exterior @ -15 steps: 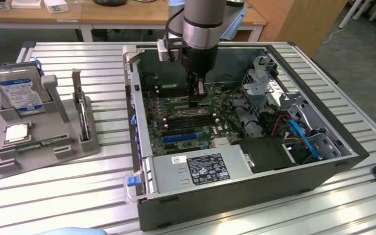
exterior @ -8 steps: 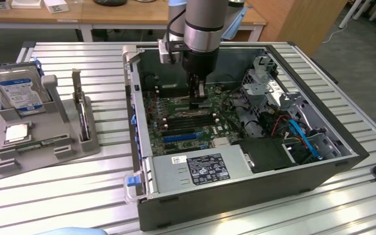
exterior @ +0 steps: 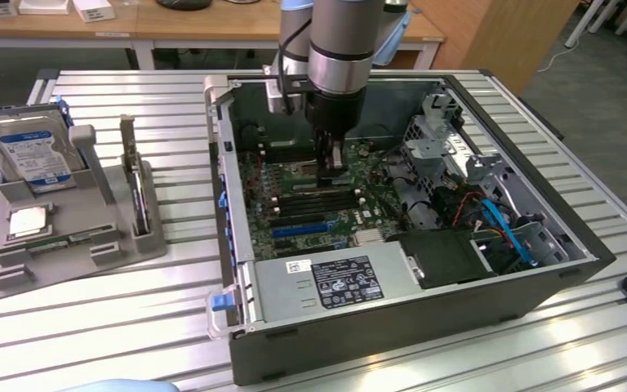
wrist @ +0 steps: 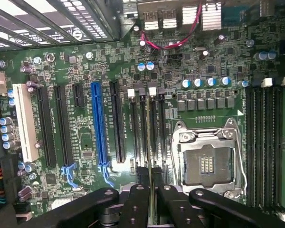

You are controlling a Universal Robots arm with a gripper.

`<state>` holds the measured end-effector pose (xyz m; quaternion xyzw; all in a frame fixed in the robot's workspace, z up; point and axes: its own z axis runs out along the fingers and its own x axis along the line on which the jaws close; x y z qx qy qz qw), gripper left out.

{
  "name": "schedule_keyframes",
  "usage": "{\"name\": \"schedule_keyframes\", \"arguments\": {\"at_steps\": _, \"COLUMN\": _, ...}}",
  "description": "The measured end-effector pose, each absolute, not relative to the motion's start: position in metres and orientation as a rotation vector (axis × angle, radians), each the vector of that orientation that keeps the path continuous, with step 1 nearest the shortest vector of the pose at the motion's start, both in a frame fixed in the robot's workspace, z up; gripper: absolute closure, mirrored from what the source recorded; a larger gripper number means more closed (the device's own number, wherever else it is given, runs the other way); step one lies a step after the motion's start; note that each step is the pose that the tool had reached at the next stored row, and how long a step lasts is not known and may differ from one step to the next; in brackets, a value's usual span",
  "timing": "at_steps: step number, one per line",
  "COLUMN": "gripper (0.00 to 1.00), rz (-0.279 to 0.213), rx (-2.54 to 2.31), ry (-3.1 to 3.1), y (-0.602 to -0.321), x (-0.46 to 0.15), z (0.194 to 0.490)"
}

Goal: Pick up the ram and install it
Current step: 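Insert the ram into the slot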

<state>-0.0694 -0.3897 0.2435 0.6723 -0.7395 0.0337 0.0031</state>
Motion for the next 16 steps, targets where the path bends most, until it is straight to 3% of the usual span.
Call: {"name": "schedule_keyframes", "arguments": {"at_steps": 16, "gripper": 0.87, "rz": 0.106, "rx": 2.108, "ry": -2.318, "y": -0.3964, "x": -0.0679, "z": 0.2359}}
